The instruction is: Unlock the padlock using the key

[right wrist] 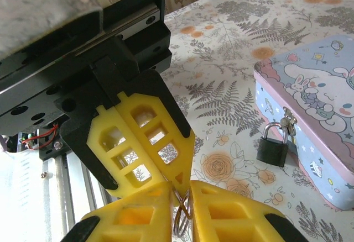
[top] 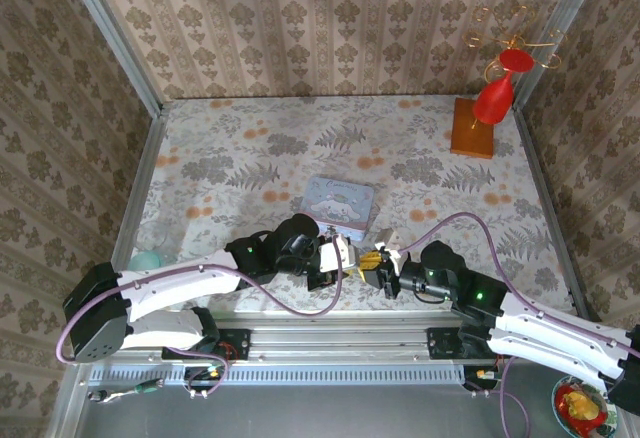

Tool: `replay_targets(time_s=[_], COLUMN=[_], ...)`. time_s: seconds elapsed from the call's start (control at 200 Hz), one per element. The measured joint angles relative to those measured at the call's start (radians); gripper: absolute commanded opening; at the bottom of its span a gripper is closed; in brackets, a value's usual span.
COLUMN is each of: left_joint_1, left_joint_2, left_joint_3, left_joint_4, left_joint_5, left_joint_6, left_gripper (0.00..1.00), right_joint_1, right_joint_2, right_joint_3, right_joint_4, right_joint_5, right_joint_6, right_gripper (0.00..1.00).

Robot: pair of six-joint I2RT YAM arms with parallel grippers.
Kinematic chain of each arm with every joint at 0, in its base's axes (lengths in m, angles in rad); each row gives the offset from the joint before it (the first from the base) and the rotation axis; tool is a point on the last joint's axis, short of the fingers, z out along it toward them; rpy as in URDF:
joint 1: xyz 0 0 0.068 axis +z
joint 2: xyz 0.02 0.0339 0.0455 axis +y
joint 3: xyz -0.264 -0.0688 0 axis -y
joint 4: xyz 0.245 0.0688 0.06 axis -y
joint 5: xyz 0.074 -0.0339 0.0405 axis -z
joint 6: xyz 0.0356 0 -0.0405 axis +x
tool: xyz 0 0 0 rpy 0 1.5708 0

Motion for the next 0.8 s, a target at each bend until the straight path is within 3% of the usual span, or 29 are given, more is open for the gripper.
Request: replay_targets(time_s=[0.235, 0.455, 0.545, 0.655, 0.8], left_joint_1=[0.000, 0.000, 0.000, -0.001, -0.001], left_joint_2=[0.000, 0.000, 0.000, 0.000, -0.021], left_joint_3=[0.000, 0.000, 0.000, 0.000, -0.004], left_joint_4=[-0.005, -0.005, -0.005, -0.002, 0.021], left_joint_5=[0.000, 0.000, 0.000, 0.000, -0.021], left_joint_6=[0.000, 0.000, 0.000, 0.000, -0.021], left_gripper=[0.00, 0.00, 0.00, 0.00, 0.14], right_joint_1=[0.000, 0.000, 0.000, 0.000, 0.000], right_joint_2=[0.023, 0.021, 0.011, -0.004, -0.035], right_joint_3=[0.000, -0.002, -0.006, -0.013, -0.030], right_joint_4=[0.006, 0.006, 0.006, 0.006, 0.035], right_joint_5=[-0.003, -0.004, -0.003, -0.002, 0.021], right_joint_6=[0.000, -0.002, 0.000, 0.000, 0.032], right_gripper=[0.19, 0.09, 0.00, 0.00, 0.00])
